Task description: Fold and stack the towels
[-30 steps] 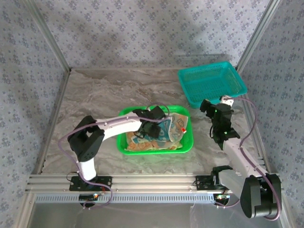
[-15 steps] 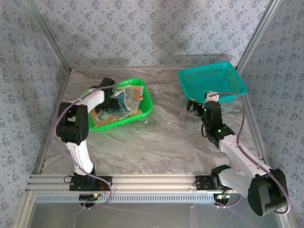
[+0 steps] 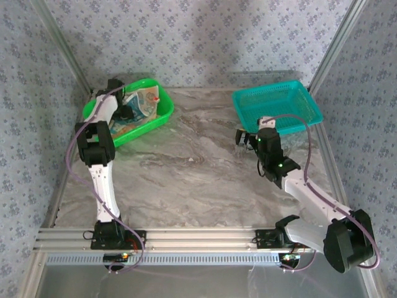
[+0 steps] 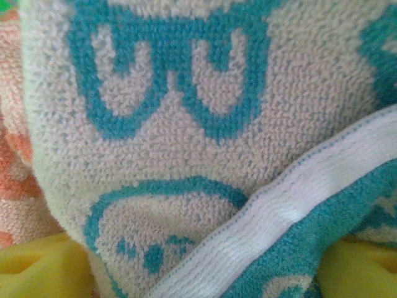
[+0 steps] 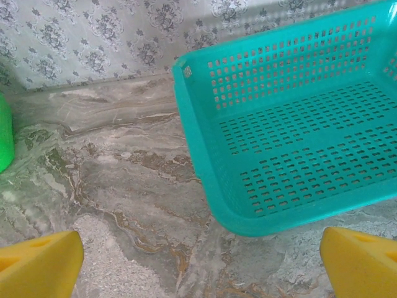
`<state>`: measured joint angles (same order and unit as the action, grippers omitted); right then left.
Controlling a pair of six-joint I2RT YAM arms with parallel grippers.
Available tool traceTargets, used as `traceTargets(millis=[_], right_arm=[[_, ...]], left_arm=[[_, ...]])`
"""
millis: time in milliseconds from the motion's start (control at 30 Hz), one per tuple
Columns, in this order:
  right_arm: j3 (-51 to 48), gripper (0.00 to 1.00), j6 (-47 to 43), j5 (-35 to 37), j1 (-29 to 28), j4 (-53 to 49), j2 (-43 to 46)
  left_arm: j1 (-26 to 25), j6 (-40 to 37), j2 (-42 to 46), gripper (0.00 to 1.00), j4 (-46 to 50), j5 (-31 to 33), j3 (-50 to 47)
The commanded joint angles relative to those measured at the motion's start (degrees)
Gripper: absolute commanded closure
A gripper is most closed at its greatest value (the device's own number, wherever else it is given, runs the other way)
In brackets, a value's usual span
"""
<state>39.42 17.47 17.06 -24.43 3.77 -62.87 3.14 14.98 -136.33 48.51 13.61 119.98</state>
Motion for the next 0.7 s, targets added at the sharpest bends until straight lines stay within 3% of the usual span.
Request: traceTargets(millis=[0, 167, 433, 667], right_arm=[[2.13, 0.00, -1.12, -0.50, -0.62, -0.77, -1.23], [3.16, 0.00, -1.30, -0.83, -0.71, 0.01, -3.41], [4.09, 0.00, -1.23, -1.96, -0.76, 0.74, -5.46], [4.79, 0.00, -0.52, -2.29, -1.05, 0.78, -6.71]], left_arm=[[2.72, 1.06, -3.43, 0.14, 9.90, 4.07, 6.90], [3.84, 1.35, -2.43, 0.11, 10.08, 4.32, 6.40], [1.96, 2.68, 3.85, 0.07, 13.80, -0.30, 12.77], [-2.72, 5.85, 1.66, 0.17, 14.20, -6.06, 20.37]])
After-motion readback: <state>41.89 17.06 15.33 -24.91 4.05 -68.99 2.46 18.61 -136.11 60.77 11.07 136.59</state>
